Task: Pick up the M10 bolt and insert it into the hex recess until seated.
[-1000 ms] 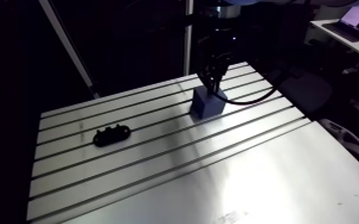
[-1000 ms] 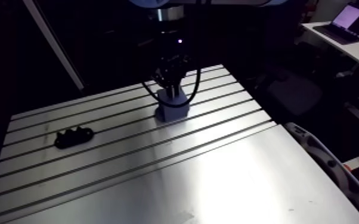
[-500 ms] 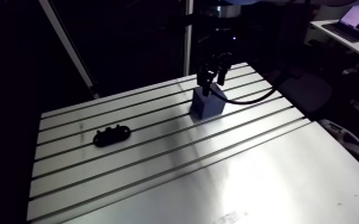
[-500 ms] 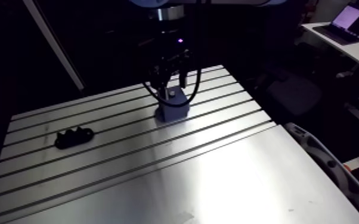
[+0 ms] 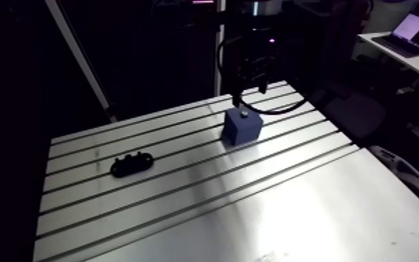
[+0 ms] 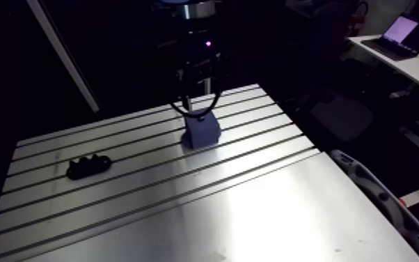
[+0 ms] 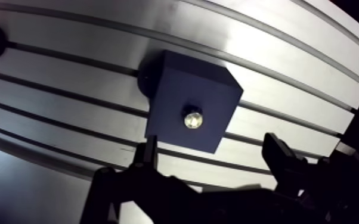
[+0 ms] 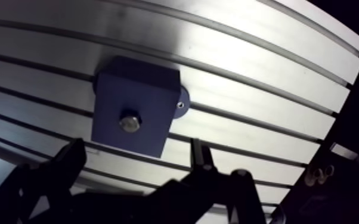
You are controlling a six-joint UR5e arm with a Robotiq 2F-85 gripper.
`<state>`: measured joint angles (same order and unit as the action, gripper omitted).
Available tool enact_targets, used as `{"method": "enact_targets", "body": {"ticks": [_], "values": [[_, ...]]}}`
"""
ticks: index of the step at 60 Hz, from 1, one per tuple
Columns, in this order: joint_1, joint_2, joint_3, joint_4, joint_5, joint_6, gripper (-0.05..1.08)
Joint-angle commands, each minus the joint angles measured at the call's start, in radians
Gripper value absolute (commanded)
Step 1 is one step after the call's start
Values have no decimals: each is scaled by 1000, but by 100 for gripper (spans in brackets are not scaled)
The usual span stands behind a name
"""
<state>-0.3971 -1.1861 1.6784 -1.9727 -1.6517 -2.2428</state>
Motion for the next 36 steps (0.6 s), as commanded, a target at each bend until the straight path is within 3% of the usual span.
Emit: {"method": "enact_targets", "body": {"ticks": [1, 2, 4, 6, 8, 16, 27, 36], "values": [[0, -5, -3, 19, -7, 171, 40], [0, -5, -3, 19, -7, 171, 40], [0, -5, -1, 19, -6, 194, 52], [0, -5, -1, 19, -6, 194, 52], [0, -5, -1, 19, -6, 222, 66], [4, -5, 1, 24, 2, 252, 89], [23, -1, -3, 22, 5, 255, 102], [30, 3, -3, 22, 11, 255, 104]]}}
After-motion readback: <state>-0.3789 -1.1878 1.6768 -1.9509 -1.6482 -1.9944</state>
